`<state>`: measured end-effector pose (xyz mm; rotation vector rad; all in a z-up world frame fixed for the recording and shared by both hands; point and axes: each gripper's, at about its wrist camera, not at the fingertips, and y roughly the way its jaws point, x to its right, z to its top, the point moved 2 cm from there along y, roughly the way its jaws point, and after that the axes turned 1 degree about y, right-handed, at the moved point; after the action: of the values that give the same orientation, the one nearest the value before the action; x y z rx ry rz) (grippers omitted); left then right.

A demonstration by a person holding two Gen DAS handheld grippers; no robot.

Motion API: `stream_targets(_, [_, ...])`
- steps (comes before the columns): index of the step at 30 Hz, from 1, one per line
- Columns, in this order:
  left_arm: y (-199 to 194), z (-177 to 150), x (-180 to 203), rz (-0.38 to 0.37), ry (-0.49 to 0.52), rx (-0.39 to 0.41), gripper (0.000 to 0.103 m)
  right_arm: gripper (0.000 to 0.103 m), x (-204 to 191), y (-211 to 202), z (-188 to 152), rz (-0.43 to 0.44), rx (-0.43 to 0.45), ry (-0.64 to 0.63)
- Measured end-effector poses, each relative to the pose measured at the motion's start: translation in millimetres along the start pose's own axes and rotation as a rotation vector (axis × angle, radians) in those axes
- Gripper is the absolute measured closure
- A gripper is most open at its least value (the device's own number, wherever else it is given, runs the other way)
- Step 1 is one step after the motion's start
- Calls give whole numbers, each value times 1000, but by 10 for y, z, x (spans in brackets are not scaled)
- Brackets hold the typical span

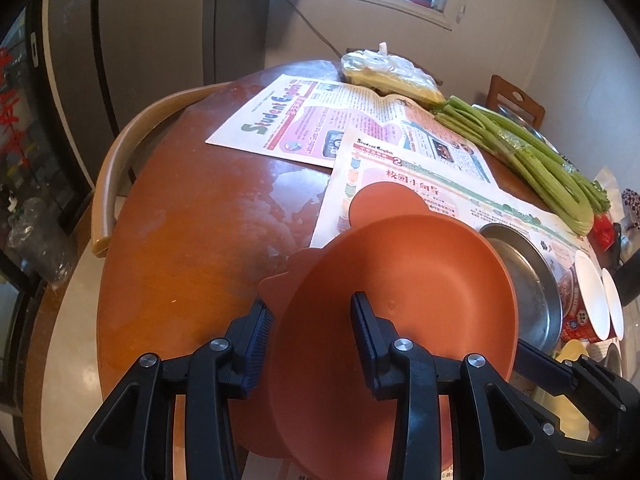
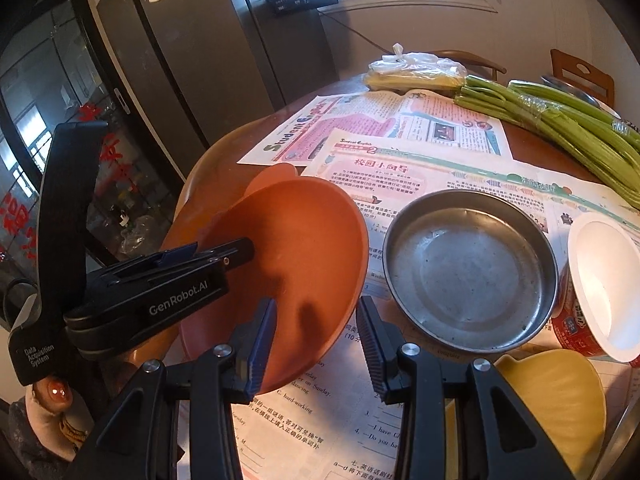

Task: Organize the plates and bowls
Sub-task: 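Lift the orange plate with the left tool, set it down, open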

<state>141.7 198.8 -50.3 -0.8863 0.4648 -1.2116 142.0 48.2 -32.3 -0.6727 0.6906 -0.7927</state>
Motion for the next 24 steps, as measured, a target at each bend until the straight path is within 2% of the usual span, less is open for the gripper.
stream_targets(17, [61, -15, -33, 38, 7, -5, 59, 61, 21, 101, -35, 4, -24, 25])
stream_targets(24, [-131, 32, -94, 53, -9, 48, 57, 61, 11, -18, -30, -2, 4, 18])
